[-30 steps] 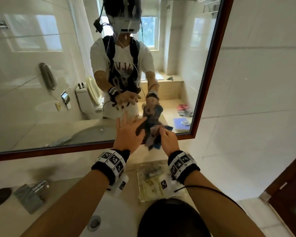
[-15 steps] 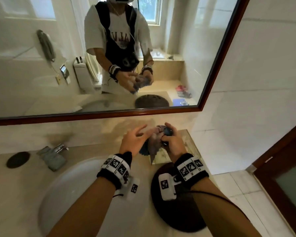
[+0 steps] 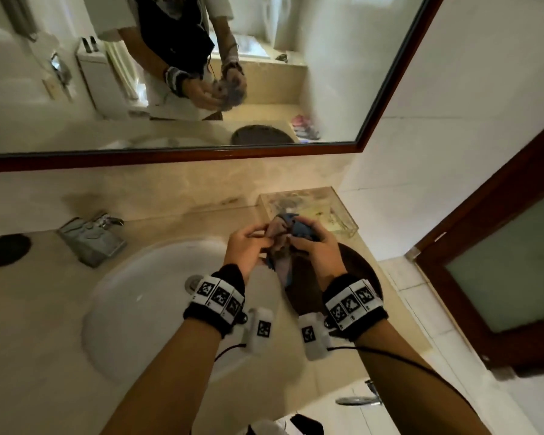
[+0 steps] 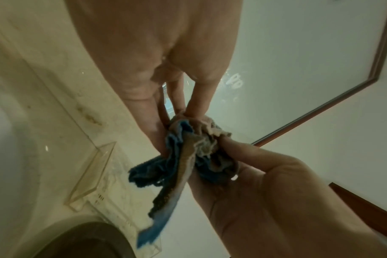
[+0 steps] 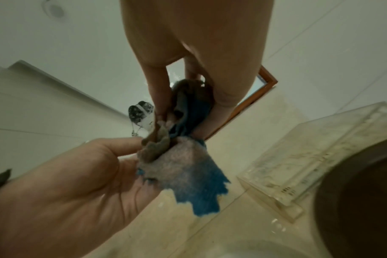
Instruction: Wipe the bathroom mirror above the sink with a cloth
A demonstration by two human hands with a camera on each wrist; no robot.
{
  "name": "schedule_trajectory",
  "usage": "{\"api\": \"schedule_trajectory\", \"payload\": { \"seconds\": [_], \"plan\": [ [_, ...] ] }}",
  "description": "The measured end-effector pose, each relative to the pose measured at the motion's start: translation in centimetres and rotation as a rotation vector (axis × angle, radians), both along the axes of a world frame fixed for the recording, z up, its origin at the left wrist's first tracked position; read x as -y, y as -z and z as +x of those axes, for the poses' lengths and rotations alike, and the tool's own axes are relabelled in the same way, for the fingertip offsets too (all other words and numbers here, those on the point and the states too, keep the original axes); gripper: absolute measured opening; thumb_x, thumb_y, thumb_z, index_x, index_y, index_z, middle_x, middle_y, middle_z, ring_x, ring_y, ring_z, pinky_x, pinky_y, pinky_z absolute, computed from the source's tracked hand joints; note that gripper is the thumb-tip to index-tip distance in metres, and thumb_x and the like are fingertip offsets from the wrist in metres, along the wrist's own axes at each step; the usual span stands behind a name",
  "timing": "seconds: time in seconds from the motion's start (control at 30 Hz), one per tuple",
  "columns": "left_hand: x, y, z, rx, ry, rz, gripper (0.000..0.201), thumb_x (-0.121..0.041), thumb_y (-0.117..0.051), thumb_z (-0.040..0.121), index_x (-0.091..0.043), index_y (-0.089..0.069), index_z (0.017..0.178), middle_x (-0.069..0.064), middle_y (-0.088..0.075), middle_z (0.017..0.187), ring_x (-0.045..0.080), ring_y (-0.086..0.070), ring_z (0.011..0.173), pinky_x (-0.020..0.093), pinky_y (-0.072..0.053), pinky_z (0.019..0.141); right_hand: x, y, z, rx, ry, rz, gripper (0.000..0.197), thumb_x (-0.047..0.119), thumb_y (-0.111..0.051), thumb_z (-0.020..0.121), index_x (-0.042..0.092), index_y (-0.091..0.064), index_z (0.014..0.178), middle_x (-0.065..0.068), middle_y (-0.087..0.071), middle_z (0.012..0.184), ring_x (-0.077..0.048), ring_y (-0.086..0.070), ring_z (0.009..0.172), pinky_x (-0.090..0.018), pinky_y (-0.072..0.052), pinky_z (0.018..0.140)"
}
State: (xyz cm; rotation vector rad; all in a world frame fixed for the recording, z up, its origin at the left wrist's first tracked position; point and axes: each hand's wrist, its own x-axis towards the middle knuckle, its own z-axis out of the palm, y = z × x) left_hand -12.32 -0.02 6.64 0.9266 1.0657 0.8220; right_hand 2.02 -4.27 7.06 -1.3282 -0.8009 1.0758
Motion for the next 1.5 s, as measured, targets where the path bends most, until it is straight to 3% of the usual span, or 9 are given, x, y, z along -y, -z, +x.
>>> {"api": "schedule_trajectory", "payload": {
  "seconds": [0.13,0.37,0.53,0.67,0.83,1.17,1.27,1.37,1.5],
  "plan": [
    [0.7,1.6,0.2,0.024,-0.015,-0.033,0.043,0.019,-0.05,0.081,-0.011,-0.064,0.108,0.01,-0.066,0.097,0.022,-0.062,0.076,0.031,-0.052,0.062,2.7,1.4,0.5,-0.053,0.119,-0.048,0.026,-0.006,-0.051,0.094,0.0,-0.06,0.118,-0.012,-0.068,0.101,-0.024,-0.067,0.087,-0.029,-0.059,0.074],
    [1.6,3.7,2.0,0.012,0.0,-0.002,0.052,0.026,-0.042,0.077,-0.015,-0.063,0.103,0.009,-0.067,0.098,0.027,-0.064,0.09,0.026,-0.052,0.058,4.5,2.3,2.2,0.086,0.116,-0.091,0.051,-0.014,-0.054,0.088,0.013,-0.055,0.132,-0.001,-0.064,0.113,-0.022,-0.065,0.105,-0.035,-0.055,0.091],
    [2.1,3.9,5.0,0.027,0.056,-0.001,0.057,0.025,-0.042,0.08,-0.007,-0.061,0.122,0.013,-0.067,0.111,0.028,-0.064,0.091,0.025,-0.052,0.055,5.2,3.5,4.4,0.154,-0.061,-0.151,0.05,-0.007,-0.066,0.083,0.017,-0.058,0.126,-0.009,-0.066,0.118,-0.031,-0.064,0.11,-0.042,-0.053,0.096],
    [2.8,4.2,7.7,0.01,0.111,-0.001,0.057,0.023,-0.047,0.082,-0.015,-0.064,0.121,0.013,-0.069,0.112,0.027,-0.065,0.089,0.037,-0.052,0.073,5.8,4.6,7.3,0.221,-0.11,-0.153,0.052,0.0,-0.073,0.079,0.022,-0.06,0.124,-0.001,-0.069,0.114,-0.023,-0.065,0.108,-0.039,-0.052,0.096],
    [3.7,4.1,10.6,-0.045,0.218,-0.016,0.053,0.017,-0.054,0.083,-0.015,-0.064,0.124,0.009,-0.069,0.106,0.02,-0.067,0.085,0.025,-0.055,0.063,6.4,6.8,11.4,0.372,-0.043,-0.206,0.038,0.003,-0.072,0.076,0.029,-0.067,0.103,0.001,-0.072,0.1,-0.019,-0.067,0.097,-0.046,-0.053,0.093],
    [3.4,6.7,12.4,-0.362,0.086,0.106,0.047,-0.002,-0.071,0.082,-0.024,-0.067,0.123,0.0,-0.068,0.123,0.011,-0.062,0.113,0.028,-0.045,0.1,5.6,9.9,16.5,0.583,-0.026,-0.348,0.036,0.006,-0.066,0.077,0.019,-0.066,0.11,-0.001,-0.067,0.101,-0.023,-0.062,0.098,-0.037,-0.051,0.088],
    [3.7,7.1,12.3,-0.483,0.031,0.177,0.039,-0.014,-0.074,0.081,-0.026,-0.069,0.118,-0.003,-0.071,0.115,0.012,-0.063,0.11,0.027,-0.046,0.099,5.2,10.7,17.1,0.65,-0.106,-0.416,0.048,0.01,-0.067,0.08,0.017,-0.059,0.126,-0.005,-0.063,0.116,-0.025,-0.058,0.11,-0.029,-0.045,0.088],
    [4.0,7.2,12.0,-0.554,0.014,0.217,0.041,-0.02,-0.074,0.082,-0.026,-0.067,0.122,-0.001,-0.066,0.119,0.015,-0.059,0.112,0.03,-0.046,0.098,5.1,11.6,17.4,0.723,-0.238,-0.51,0.085,0.021,-0.074,0.077,0.029,-0.031,0.15,-0.006,-0.035,0.151,-0.029,-0.034,0.137,-0.048,-0.034,0.11],
    [4.1,7.7,11.7,-0.648,-0.003,0.291,0.051,-0.037,-0.073,0.075,-0.036,-0.061,0.124,0.0,-0.053,0.134,0.022,-0.045,0.129,0.043,-0.038,0.11,5.1,10.9,17.9,0.795,-0.22,-0.503,0.093,0.03,-0.076,0.075,0.035,-0.022,0.151,-0.003,-0.018,0.158,-0.031,-0.02,0.143,-0.057,-0.026,0.113]
  ]
}}
